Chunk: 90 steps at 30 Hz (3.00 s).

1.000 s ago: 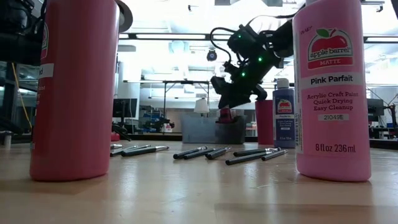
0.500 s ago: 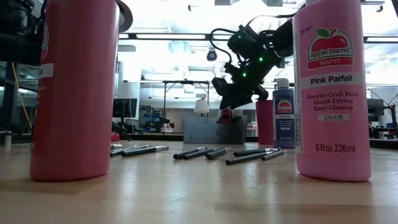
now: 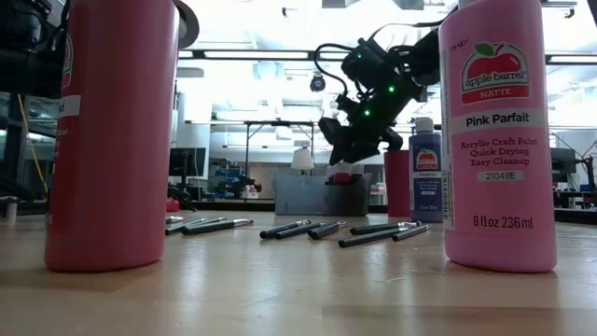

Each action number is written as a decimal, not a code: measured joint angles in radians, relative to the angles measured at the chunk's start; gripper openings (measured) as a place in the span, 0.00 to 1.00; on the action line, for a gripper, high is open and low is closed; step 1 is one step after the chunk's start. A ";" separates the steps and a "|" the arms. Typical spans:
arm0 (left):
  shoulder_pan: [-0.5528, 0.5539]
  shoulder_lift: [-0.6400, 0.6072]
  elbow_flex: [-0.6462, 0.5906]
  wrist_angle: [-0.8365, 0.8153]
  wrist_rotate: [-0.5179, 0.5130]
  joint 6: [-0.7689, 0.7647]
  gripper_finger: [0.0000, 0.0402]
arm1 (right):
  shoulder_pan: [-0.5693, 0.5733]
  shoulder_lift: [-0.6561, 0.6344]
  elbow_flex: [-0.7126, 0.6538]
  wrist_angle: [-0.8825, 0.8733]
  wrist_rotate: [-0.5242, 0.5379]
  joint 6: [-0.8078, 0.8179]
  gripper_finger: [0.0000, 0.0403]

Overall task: Pick & Place Paint Supplies
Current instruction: Put the small light blue paint bottle into the black bin

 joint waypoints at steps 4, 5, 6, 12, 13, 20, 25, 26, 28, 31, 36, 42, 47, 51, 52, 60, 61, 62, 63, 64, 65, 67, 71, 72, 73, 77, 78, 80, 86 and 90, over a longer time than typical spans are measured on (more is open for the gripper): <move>0.000 0.000 0.000 0.000 0.000 0.000 0.43 | 0.000 -0.007 0.000 -0.004 -0.002 -0.004 0.41; 0.000 0.000 0.000 0.000 0.000 0.000 0.43 | 0.000 -0.009 0.000 -0.002 -0.001 -0.004 0.41; 0.000 0.000 0.000 0.000 0.000 0.000 0.43 | 0.000 -0.012 0.000 -0.003 -0.002 -0.004 0.41; 0.000 0.000 0.000 0.000 0.000 0.000 0.43 | 0.000 -0.042 0.000 -0.009 -0.046 -0.031 0.42; 0.000 0.000 0.000 0.000 0.000 0.000 0.43 | 0.000 -0.047 0.000 -0.006 -0.048 -0.032 0.42; 0.000 0.000 0.000 0.000 0.000 0.000 0.43 | 0.004 -0.109 0.000 -0.068 -0.051 -0.059 0.42; 0.000 0.000 0.000 0.000 0.000 0.000 0.43 | 0.026 -0.189 0.000 -0.172 -0.150 -0.063 0.41; 0.000 0.000 0.000 0.000 0.000 0.000 0.43 | 0.032 -0.210 -0.005 -0.181 -0.187 -0.073 0.41; 0.000 0.000 0.000 0.000 0.000 0.000 0.43 | 0.050 -0.256 -0.038 -0.177 -0.260 -0.108 0.41; 0.000 0.000 0.000 0.000 0.000 0.000 0.43 | 0.085 -0.341 -0.127 -0.117 -0.346 -0.214 0.41; 0.000 0.000 0.000 0.004 0.000 0.000 0.43 | 0.155 -0.489 -0.288 -0.014 -0.348 -0.347 0.41; 0.000 0.000 0.000 0.005 0.000 0.000 0.43 | 0.232 -0.648 -0.363 -0.007 -0.293 -0.338 0.41; 0.000 0.000 0.000 0.006 0.000 0.000 0.43 | 0.288 -0.732 -0.367 -0.023 -0.282 -0.337 0.41; 0.000 0.000 0.000 0.008 0.000 0.000 0.43 | 0.331 -0.776 -0.367 -0.057 -0.283 -0.335 0.41; 0.000 0.000 0.000 0.008 0.000 0.000 0.43 | 0.340 -0.782 -0.367 -0.070 -0.284 -0.334 0.41; 0.000 0.000 0.000 0.012 0.000 0.000 0.43 | 0.413 -0.792 -0.366 -0.120 -0.282 -0.334 0.41; 0.000 0.000 0.000 0.012 0.000 0.000 0.43 | 0.419 -0.792 -0.366 -0.119 -0.281 -0.334 0.41; 0.000 0.000 0.000 0.012 -0.001 0.000 0.43 | 0.425 -0.792 -0.366 -0.117 -0.280 -0.334 0.41; 0.000 0.000 0.000 0.012 0.000 0.000 0.43 | 0.430 -0.792 -0.366 -0.118 -0.280 -0.334 0.41; 0.000 0.000 0.000 0.013 0.000 0.000 0.43 | 0.435 -0.792 -0.366 -0.119 -0.279 -0.334 0.41; 0.000 0.000 0.000 0.017 -0.001 0.000 0.43 | 0.439 -0.792 -0.366 -0.118 -0.278 -0.334 0.41; 0.000 0.000 0.000 0.024 -0.005 -0.002 0.43 | 0.449 -0.792 -0.366 -0.112 -0.260 -0.332 0.41; 0.000 0.000 0.000 0.023 0.040 -0.083 0.43 | 0.471 -0.792 -0.366 -0.087 -0.201 -0.267 0.41; 0.000 0.000 0.000 0.023 0.046 -0.095 0.43 | 0.475 -0.792 -0.366 -0.083 -0.193 -0.257 0.41; 0.000 0.000 0.000 0.022 0.051 -0.107 0.43 | 0.478 -0.792 -0.366 -0.080 -0.182 -0.246 0.41; 0.000 -0.001 0.009 0.041 0.108 -0.145 0.43 | 0.488 -0.792 -0.366 -0.073 -0.130 -0.197 0.41; 0.000 -0.001 0.019 0.029 0.112 -0.127 0.43 | 0.488 -0.792 -0.366 -0.072 -0.118 -0.181 0.41; 0.000 0.001 0.049 -0.003 0.118 -0.091 0.43 | 0.488 -0.792 -0.366 -0.073 -0.097 -0.145 0.41; 0.000 0.000 0.184 -0.073 0.238 -0.040 0.43 | 0.488 -0.792 -0.366 -0.073 -0.081 -0.097 0.41; 0.000 0.000 0.291 -0.312 0.382 -0.048 0.43 | 0.488 -0.792 -0.366 -0.075 -0.099 -0.060 0.41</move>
